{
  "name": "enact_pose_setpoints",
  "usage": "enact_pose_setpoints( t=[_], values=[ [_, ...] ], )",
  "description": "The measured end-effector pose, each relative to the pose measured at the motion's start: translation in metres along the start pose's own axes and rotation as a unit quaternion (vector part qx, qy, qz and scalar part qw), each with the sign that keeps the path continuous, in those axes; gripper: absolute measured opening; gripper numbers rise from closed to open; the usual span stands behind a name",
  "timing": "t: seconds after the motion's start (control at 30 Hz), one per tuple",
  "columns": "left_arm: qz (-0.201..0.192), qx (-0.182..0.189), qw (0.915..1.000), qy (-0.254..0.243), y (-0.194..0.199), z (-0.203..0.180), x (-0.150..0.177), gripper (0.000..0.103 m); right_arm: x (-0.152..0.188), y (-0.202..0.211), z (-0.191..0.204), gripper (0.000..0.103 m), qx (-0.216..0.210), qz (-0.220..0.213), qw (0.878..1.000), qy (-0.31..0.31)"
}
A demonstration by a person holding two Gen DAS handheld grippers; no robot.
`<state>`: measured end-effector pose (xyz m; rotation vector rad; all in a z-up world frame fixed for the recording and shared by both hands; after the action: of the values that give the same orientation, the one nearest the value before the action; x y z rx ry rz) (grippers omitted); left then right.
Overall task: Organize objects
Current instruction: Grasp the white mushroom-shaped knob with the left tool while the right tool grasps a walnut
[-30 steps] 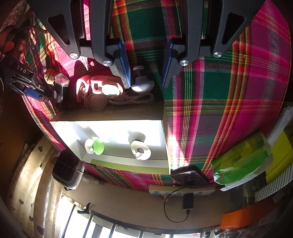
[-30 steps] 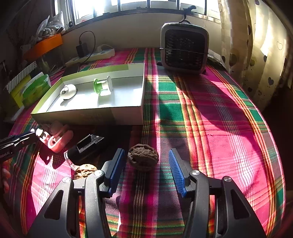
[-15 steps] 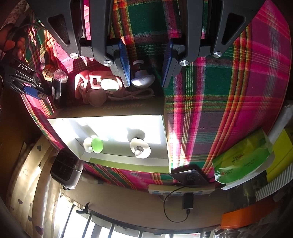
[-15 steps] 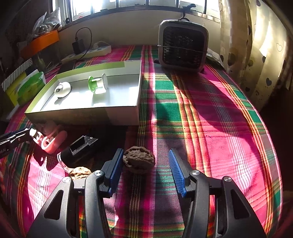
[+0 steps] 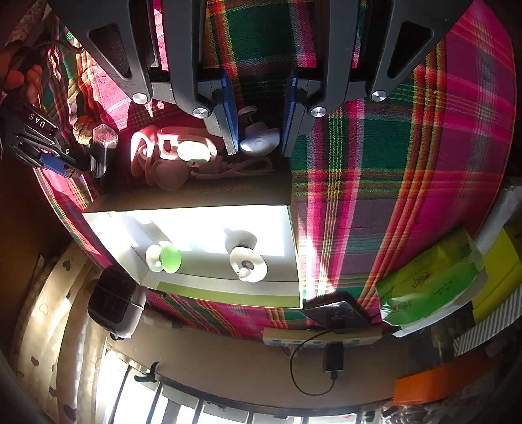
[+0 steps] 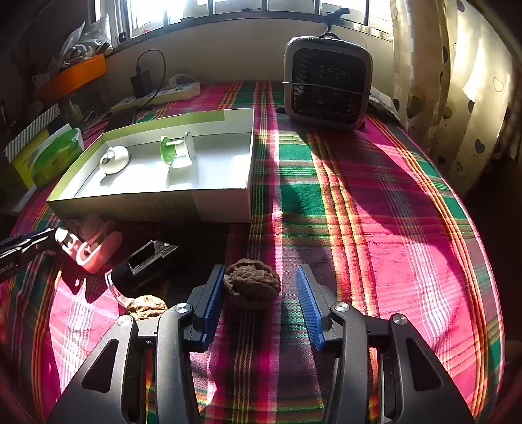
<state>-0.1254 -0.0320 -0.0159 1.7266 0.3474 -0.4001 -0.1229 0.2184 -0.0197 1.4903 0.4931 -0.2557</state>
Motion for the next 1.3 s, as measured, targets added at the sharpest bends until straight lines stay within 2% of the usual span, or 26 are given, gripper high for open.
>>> enact_pose_setpoints(
  t=[0.23,0.67,1.3],
  values=[
    [0.000,0.000,1.0000,0.000,0.000,0.000,0.000,0.023,0.001,0.000,0.003,0.034,-0.005,-0.002,1.000,0.006],
    [-0.003,0.001,1.0000,-0.002,0.002,0.001,0.000,0.023,0.001,0.001,0.004,0.034,-0.010,-0.003,1.000,0.006],
    [-0.025,0.013,0.9995,-0.016,0.023,-0.012,-0.017,0.023,-0.015,0.022,0.012,0.034,-0.018,-0.032,0.999,0.016]
  ],
)
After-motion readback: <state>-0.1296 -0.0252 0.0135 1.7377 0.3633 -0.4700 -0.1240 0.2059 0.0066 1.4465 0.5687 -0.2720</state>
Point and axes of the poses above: each gripper's, at about its wrist camera, not at the fingertips, and y roughly against the way its jaws point, z to its left, x to its underside, the point moved 3 cm from there along -y, roughly the way its jaws point, and after that the axes turned 11 degrees about z, right-handed, at the moved point
